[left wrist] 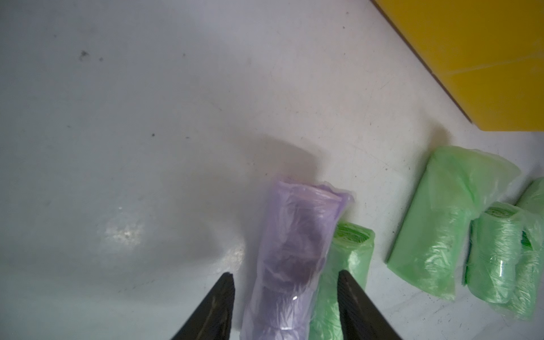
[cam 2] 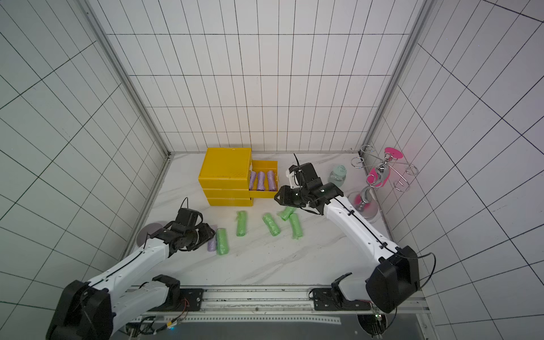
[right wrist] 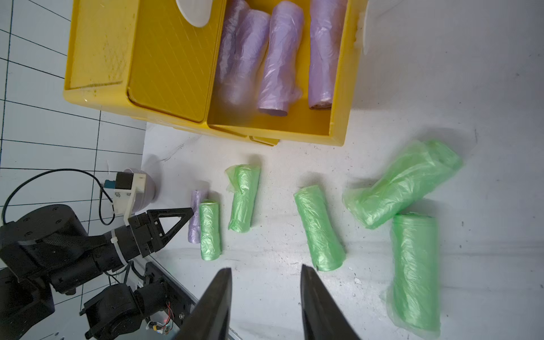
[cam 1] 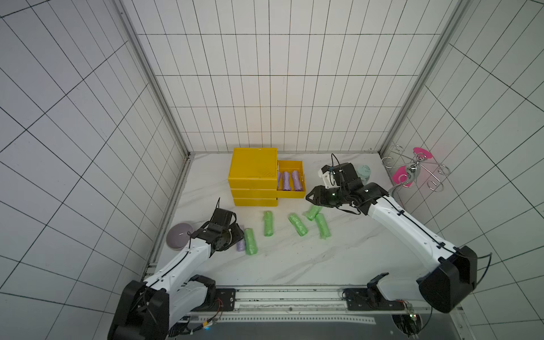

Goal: Sort the rolls of trash bags by color and place them into the drawer
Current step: Pick up the roll of trash bags from the center of the board.

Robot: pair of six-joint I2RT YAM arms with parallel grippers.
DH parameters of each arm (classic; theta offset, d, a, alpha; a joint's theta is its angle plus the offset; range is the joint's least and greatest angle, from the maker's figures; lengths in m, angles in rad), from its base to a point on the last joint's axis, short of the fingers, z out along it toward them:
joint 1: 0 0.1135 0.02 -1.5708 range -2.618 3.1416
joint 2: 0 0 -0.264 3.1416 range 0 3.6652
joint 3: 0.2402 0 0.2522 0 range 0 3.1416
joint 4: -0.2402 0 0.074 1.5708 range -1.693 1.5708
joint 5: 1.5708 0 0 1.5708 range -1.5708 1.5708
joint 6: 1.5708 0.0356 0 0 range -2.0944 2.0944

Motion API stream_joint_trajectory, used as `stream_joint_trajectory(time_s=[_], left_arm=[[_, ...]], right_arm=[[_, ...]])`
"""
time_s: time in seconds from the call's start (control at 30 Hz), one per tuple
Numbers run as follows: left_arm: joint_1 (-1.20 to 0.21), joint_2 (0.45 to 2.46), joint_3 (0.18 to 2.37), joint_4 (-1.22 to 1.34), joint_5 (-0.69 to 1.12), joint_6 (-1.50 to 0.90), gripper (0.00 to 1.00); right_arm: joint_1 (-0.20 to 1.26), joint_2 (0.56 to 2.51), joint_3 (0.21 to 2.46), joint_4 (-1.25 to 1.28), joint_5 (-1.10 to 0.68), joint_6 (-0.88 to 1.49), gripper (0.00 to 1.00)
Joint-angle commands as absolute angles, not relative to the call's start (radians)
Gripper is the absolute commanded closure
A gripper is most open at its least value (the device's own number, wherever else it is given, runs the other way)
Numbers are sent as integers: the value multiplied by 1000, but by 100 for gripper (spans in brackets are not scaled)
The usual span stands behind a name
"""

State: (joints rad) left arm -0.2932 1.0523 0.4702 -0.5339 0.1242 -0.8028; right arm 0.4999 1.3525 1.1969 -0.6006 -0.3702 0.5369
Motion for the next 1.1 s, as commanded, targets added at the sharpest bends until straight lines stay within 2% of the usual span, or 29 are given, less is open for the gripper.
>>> stream_joint_trajectory(time_s=[0.0, 0.33, 0.63, 0.87, 1.07], left_arm=[[-298, 1071, 444, -468, 111, -813, 45], [-298, 1079, 423, -457, 81, -814, 56], [-296, 1060, 480, -537, 74, -778, 71], [-296, 967, 613, -595, 196, -726, 72], [-296, 972, 694, -493, 457, -725, 72]], right_arm=[[509, 1336, 1158, -570, -387, 547, 59], [511, 1351, 1143, -557, -396, 549, 61], [513, 1351, 1146, -546, -422, 552, 60], [520, 1356, 1152, -496, -558, 572, 56], [561, 1390, 1117, -305, -765, 684, 50]])
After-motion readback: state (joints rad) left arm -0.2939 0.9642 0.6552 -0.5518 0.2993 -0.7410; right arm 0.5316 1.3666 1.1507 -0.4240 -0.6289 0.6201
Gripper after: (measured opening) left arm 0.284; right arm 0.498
